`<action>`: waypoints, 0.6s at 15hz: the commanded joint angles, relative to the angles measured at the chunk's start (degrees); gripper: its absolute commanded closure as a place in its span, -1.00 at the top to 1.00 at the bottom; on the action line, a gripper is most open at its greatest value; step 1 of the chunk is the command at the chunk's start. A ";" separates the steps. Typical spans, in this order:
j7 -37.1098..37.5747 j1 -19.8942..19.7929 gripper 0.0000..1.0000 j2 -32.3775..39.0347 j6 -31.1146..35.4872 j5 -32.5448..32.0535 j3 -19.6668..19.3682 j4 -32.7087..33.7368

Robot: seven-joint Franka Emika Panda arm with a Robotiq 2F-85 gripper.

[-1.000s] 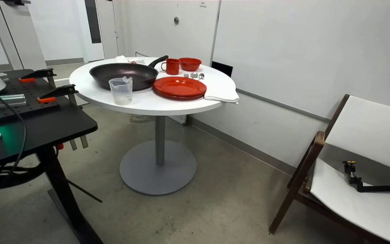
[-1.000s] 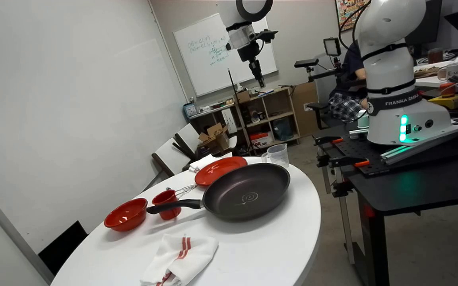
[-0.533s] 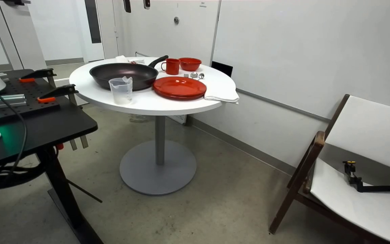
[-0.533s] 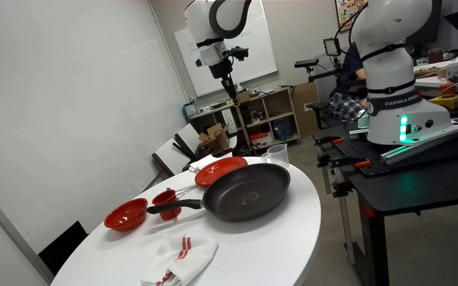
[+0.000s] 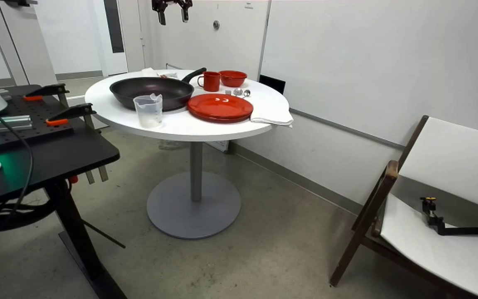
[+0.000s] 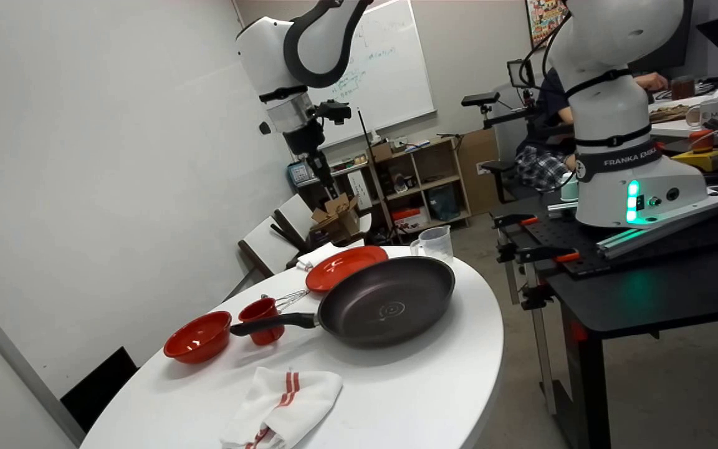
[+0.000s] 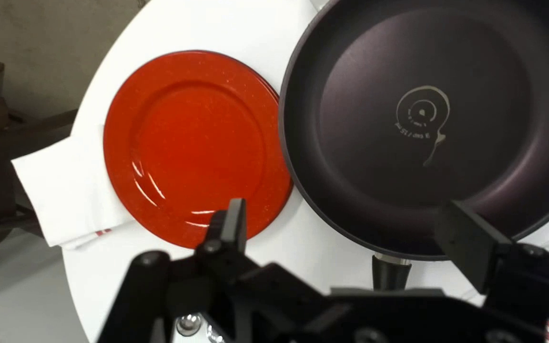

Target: Use the towel to wipe the table top

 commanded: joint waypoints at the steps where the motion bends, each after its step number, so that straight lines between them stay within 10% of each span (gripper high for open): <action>1: 1.12 2.28 1.00 5.04 -3.41 0.72 1.54 6.49; 9: 2.58 7.51 1.00 11.19 -5.75 -2.06 3.54 12.25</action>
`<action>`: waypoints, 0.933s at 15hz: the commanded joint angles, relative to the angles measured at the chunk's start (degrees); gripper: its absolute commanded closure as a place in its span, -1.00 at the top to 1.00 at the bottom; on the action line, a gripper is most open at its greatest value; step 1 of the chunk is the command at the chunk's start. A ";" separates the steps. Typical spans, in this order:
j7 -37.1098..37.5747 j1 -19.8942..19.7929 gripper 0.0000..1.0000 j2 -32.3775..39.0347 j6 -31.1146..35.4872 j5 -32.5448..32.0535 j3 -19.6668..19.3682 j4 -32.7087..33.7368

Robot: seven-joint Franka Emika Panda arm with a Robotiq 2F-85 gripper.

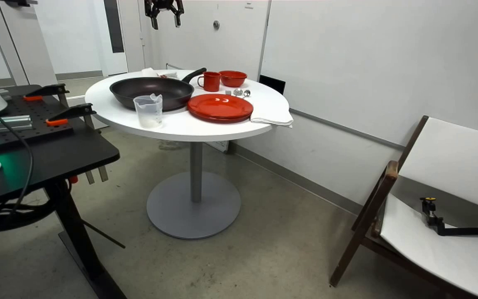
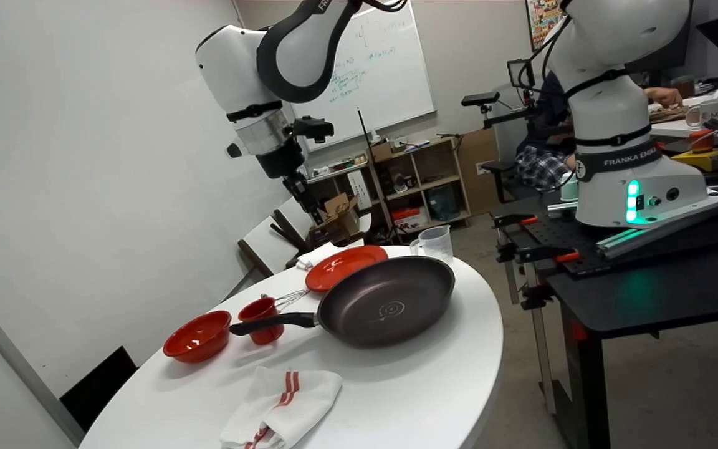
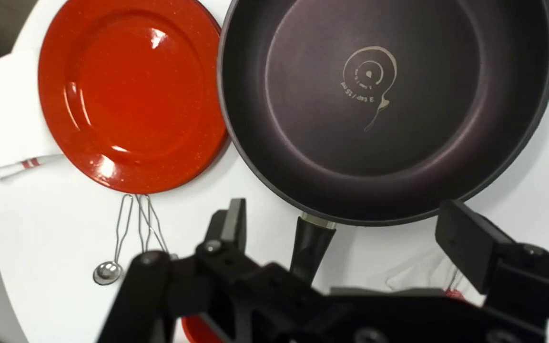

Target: Use the towel to wipe the table top

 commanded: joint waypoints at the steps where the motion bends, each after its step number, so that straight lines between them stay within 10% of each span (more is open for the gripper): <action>1: 2.93 2.46 1.00 4.14 -4.55 -0.45 0.71 5.47; 14: 15.01 2.47 1.00 31.40 -17.31 9.71 -3.21 37.21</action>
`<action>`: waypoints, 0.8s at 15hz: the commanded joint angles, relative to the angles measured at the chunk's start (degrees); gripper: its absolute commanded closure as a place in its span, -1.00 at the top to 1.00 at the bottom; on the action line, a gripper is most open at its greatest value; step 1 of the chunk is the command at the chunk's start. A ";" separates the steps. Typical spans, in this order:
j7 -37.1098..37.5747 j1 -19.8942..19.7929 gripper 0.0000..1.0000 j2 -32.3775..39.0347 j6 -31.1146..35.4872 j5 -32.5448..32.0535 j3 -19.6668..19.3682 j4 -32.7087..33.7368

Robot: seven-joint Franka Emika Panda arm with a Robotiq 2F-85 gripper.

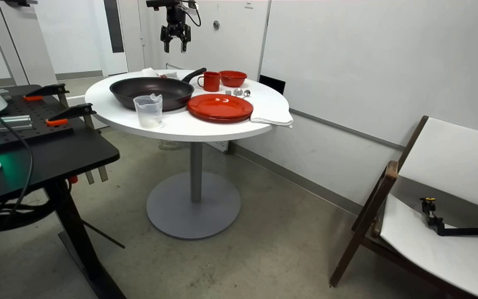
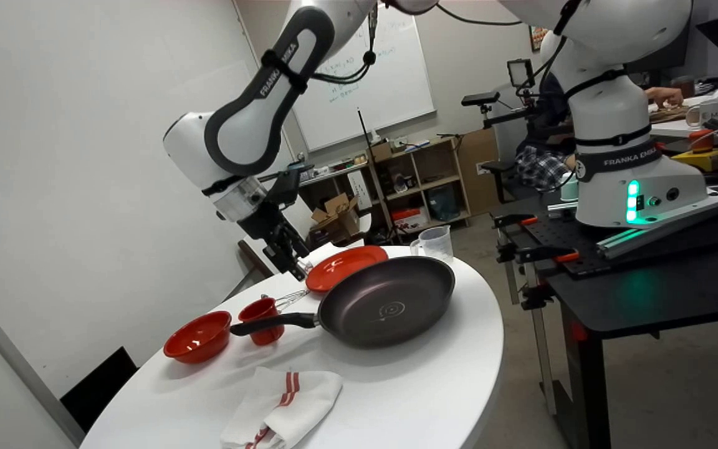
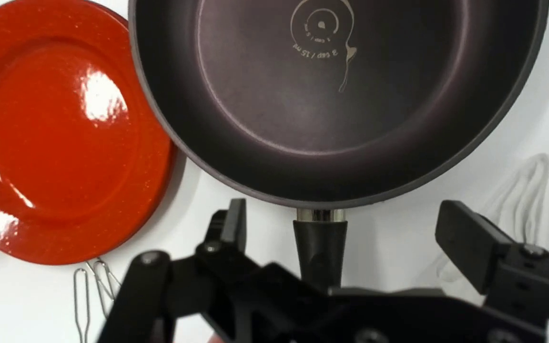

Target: Use the towel to wipe the table top

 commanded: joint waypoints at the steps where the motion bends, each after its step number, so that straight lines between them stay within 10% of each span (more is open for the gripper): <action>1: 3.42 0.47 1.00 8.61 -7.18 3.71 -0.56 13.66; 12: 2.31 3.70 1.00 12.78 -17.75 10.21 3.24 24.38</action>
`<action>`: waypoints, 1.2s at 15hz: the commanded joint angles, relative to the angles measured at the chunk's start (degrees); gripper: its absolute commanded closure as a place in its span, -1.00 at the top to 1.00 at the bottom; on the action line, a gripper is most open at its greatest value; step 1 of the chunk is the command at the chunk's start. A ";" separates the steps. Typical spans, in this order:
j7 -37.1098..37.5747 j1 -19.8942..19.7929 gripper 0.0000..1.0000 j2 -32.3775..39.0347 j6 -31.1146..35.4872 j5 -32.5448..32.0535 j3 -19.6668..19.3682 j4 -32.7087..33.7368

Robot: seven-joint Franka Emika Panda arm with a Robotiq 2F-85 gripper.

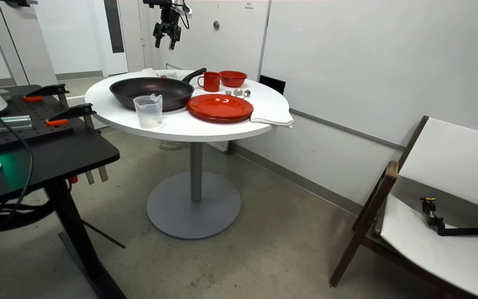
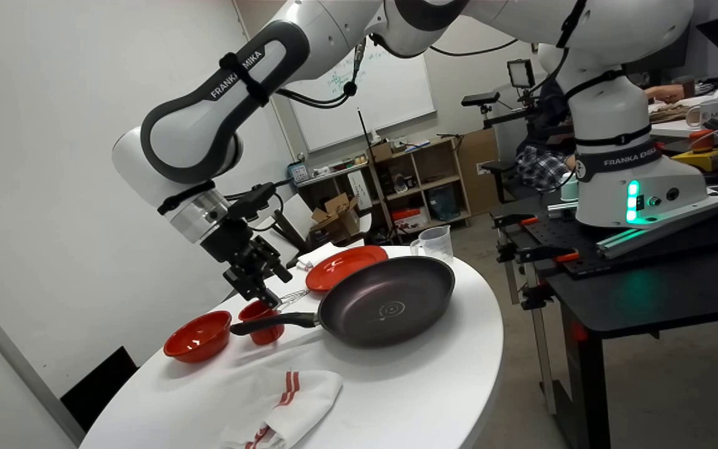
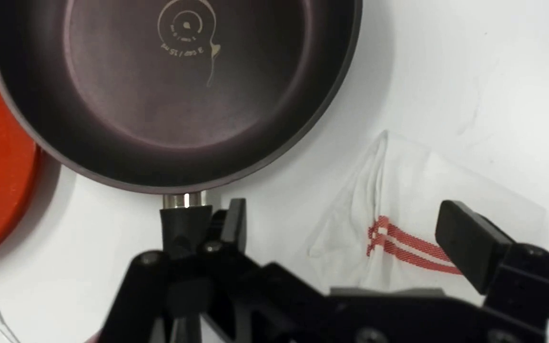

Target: Use the towel to wipe the table top

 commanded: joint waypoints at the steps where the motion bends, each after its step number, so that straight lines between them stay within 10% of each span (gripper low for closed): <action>1: -3.35 0.36 1.00 -1.24 -2.59 0.64 0.74 -0.35; 18: -7.31 -0.01 1.00 -2.60 -2.45 0.11 0.68 -2.15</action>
